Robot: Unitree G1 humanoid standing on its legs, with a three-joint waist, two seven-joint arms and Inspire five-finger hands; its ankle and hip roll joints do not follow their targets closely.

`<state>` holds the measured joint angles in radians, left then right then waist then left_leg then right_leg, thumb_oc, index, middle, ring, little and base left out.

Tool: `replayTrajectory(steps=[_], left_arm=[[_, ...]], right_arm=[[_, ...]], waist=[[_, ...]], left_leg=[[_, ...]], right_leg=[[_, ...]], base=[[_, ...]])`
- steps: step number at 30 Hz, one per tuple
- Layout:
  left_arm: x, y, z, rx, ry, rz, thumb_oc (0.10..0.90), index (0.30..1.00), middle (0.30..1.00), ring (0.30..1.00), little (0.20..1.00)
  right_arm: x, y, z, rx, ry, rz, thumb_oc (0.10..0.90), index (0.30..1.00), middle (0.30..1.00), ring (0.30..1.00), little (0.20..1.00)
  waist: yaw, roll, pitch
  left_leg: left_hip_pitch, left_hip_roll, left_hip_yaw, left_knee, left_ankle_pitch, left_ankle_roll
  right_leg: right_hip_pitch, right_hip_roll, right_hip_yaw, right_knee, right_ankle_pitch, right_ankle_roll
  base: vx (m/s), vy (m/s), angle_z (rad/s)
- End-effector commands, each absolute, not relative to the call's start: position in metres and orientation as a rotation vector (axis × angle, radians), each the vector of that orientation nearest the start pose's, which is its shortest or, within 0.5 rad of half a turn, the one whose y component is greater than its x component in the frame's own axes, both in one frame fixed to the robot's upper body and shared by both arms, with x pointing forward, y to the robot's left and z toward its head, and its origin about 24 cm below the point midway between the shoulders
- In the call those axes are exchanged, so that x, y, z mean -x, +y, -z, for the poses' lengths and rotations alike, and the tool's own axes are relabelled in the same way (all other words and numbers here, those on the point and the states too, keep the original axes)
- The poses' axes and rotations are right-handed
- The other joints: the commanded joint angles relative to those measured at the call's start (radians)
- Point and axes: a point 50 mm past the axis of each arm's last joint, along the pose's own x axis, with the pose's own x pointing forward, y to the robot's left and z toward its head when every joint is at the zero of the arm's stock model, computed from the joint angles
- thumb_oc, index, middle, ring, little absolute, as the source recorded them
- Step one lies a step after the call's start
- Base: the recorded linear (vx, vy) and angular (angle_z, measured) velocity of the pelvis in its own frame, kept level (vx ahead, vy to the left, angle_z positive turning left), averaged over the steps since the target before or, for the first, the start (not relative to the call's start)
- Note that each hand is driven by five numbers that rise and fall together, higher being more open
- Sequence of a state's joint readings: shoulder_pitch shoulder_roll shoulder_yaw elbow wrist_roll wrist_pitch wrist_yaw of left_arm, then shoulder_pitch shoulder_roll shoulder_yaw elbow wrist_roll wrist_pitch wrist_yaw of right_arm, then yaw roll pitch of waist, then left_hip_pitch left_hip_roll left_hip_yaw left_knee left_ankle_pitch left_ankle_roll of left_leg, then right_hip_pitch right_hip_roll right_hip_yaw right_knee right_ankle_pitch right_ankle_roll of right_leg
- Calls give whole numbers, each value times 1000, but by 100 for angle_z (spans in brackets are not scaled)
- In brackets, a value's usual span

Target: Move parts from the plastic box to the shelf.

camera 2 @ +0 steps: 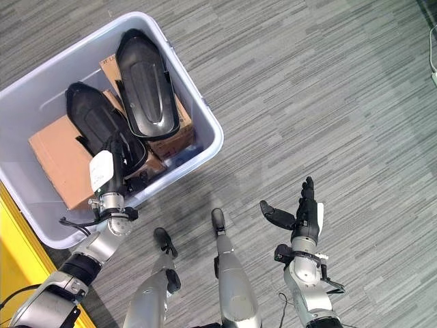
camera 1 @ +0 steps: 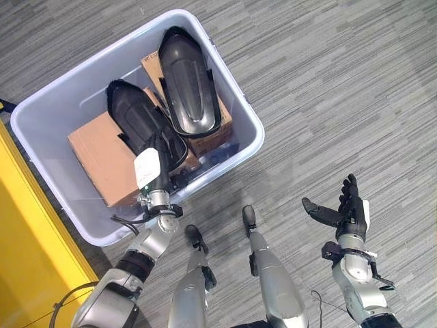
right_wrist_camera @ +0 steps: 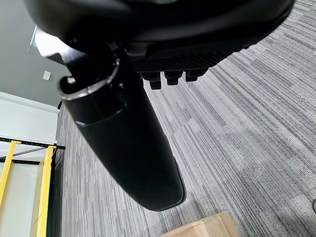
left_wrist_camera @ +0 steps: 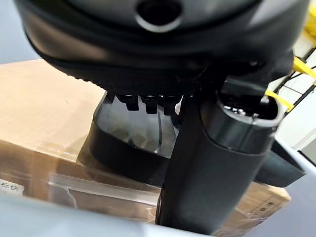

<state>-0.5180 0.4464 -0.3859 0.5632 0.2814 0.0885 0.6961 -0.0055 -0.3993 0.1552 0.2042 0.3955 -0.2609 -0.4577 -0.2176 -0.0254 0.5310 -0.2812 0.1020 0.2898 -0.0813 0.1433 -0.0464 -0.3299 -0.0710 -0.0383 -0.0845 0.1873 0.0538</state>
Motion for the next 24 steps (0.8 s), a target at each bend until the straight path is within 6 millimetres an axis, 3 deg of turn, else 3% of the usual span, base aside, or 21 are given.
replayTrajectory(steps=[1,4,9,11,12,21,22,23,24], left_arm=[[-341,212,-85,-940,-192,-523,900,1000,1000,1000,1000],[-350,225,-93,-951,-152,-573,900,1000,1000,1000,1000],[-351,226,-95,-982,-153,-580,900,1000,1000,1000,1000],[-355,224,-100,-1012,-170,-575,900,1000,1000,1000,1000],[-355,223,-98,-1020,-161,-569,900,1000,1000,1000,1000],[-360,221,-97,-1034,-136,-555,900,1000,1000,1000,1000],[-360,220,-97,-1034,-134,-551,822,890,890,890,890],[-361,220,-97,-1033,-132,-545,588,564,564,564,564],[-362,219,-98,-1033,-134,-539,400,300,300,300,300]], right_arm=[[-250,-245,-68,24,-230,443,900,1000,1000,1000,1000],[-254,-241,-77,30,-258,421,900,1000,1000,1000,1000],[-257,-238,-83,14,-288,403,900,1000,1000,1000,1000],[-261,-234,-87,16,-307,389,900,1000,1000,1000,1000],[-260,-232,-85,15,-301,388,900,1000,1000,1000,1000],[-263,-231,-85,11,-318,397,900,1000,1000,1000,1000],[-263,-231,-85,10,-316,397,900,1000,1000,1000,1000],[-264,-231,-84,9,-316,395,900,1000,1000,1000,1000],[-264,-230,-84,10,-315,393,900,1000,1000,1000,1000]], waist=[[-11,-32,-11],[-15,-47,-11],[-9,-52,-11],[-10,-61,-11],[-11,-64,-11],[-13,-79,-11],[-12,-80,-11],[-13,-83,-11],[-12,-84,-11]], left_leg=[[-47,47,-2,89,-61,-25],[-167,50,-11,154,-64,-21],[-286,45,-21,216,-73,-11],[-379,47,-31,283,-88,-6],[-390,44,-47,313,-122,-11],[-507,41,-76,411,-148,-2],[-512,42,-79,417,-150,-2],[-520,43,-81,426,-152,-2],[-526,44,-84,431,-153,-2]], right_leg=[[-94,-39,-4,209,-143,68],[-206,-27,1,262,-144,66],[-314,-14,4,311,-149,59],[-394,-5,1,354,-156,50],[-398,-5,1,373,-179,55],[-501,-1,-5,432,-173,49],[-505,-1,-6,436,-174,49],[-512,-2,-7,442,-176,48],[-517,-2,-7,446,-176,48]], base=[[-39,-43,-2],[-58,-57,-4],[-56,-41,-1],[-30,-57,3],[19,-38,5],[4,-37,2],[13,-50,-5],[0,0,0],[0,0,0]])
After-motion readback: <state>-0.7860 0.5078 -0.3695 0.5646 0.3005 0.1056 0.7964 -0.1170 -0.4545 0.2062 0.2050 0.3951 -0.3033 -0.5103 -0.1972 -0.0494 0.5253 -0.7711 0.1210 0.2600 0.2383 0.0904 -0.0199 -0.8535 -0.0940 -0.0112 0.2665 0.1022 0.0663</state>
